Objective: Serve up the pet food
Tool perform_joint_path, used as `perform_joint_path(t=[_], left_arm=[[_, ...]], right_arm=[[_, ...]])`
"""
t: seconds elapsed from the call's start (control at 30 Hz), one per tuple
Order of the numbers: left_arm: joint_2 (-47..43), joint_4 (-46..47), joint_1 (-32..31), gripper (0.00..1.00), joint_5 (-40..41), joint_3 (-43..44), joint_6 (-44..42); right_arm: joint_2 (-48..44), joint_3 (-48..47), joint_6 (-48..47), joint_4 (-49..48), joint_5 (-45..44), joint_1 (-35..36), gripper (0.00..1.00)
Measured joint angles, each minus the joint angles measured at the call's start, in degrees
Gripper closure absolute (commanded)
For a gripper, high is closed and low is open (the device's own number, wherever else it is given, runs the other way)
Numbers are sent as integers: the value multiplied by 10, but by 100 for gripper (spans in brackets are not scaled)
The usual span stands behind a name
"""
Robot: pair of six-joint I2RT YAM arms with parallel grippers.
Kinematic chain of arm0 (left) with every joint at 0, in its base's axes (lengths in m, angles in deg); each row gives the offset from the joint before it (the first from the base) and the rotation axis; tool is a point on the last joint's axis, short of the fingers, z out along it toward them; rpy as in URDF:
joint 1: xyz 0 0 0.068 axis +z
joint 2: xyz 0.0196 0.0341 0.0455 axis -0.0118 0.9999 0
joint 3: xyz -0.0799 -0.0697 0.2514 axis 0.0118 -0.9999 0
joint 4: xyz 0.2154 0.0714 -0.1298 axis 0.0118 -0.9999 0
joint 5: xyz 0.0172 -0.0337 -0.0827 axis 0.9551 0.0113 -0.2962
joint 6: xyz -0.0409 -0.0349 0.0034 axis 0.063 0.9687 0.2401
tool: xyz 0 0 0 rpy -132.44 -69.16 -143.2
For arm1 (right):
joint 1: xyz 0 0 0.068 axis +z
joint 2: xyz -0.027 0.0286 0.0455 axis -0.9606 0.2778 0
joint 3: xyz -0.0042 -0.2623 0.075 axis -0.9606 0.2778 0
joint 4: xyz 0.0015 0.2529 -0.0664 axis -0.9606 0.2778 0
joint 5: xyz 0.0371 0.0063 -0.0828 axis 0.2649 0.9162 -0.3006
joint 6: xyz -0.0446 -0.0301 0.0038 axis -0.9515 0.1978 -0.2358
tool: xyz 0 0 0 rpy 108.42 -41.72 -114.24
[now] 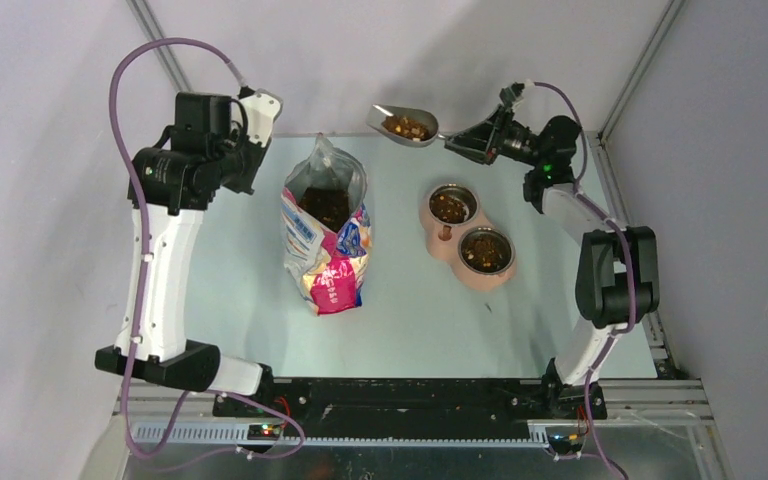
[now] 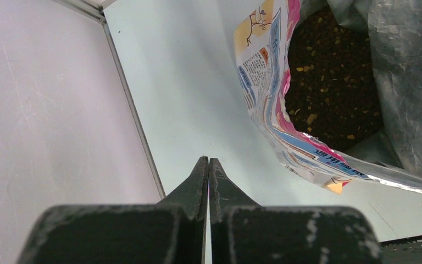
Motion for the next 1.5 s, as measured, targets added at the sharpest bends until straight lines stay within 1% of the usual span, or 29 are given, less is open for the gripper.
perform_joint_path(t=[0.07, 0.17, 0.33, 0.37, 0.47, 0.53, 0.6, 0.73, 0.77, 0.83, 0.87, 0.9, 0.93, 0.97, 1.13, 1.3, 1.5], left_arm=[[-4, 0, 0, 100, 0, 0, 0], [-14, 3, 0, 100, -1, -3, 0], [-46, 23, 0, 99, -12, -53, 0], [-52, 27, 0, 97, -13, -64, 1], [-67, 42, 0, 84, -23, -98, 9], [-80, 61, 0, 78, -32, -127, 23], [-96, 74, 1, 73, -43, -153, 37], [-130, 104, 2, 68, -64, -202, 57], [-137, 108, 3, 67, -70, -212, 62], [-151, 113, 7, 61, -81, -228, 72], [-156, 116, 11, 56, -88, -234, 79], [-160, 118, 15, 53, -93, -238, 84], [-162, 122, 17, 49, -97, -242, 89], [-164, 125, 19, 47, -102, -246, 96], [-168, 127, 26, 47, -122, -255, 113], [-183, 128, 49, 44, -142, -255, 121], [-203, 129, 69, 44, -164, -255, 127]], right_arm=[[-13, 12, -22, 23, -7, -16, 100], [-39, 36, -94, 89, -21, -40, 100], [-96, 100, -211, 188, -53, -79, 100], [-110, 114, -232, 209, -61, -87, 100], [-153, 149, -305, 283, -87, -110, 100], [-187, 172, -353, 328, -104, -129, 100], [-220, 193, -395, 367, -116, -145, 100], [-269, 216, -483, 459, -146, -163, 100], [-276, 218, -500, 478, -153, -163, 100], [-289, 222, -543, 525, -173, -163, 100], [-294, 224, -560, 544, -182, -162, 100], [-299, 227, -581, 566, -193, -162, 100], [-303, 228, -593, 580, -202, -161, 100], [-306, 229, -608, 596, -212, -160, 100], [-310, 230, -660, 645, -267, -150, 100], [-307, 229, -698, 674, -326, -115, 100], [-267, 193, -722, 684, -374, -76, 100]])
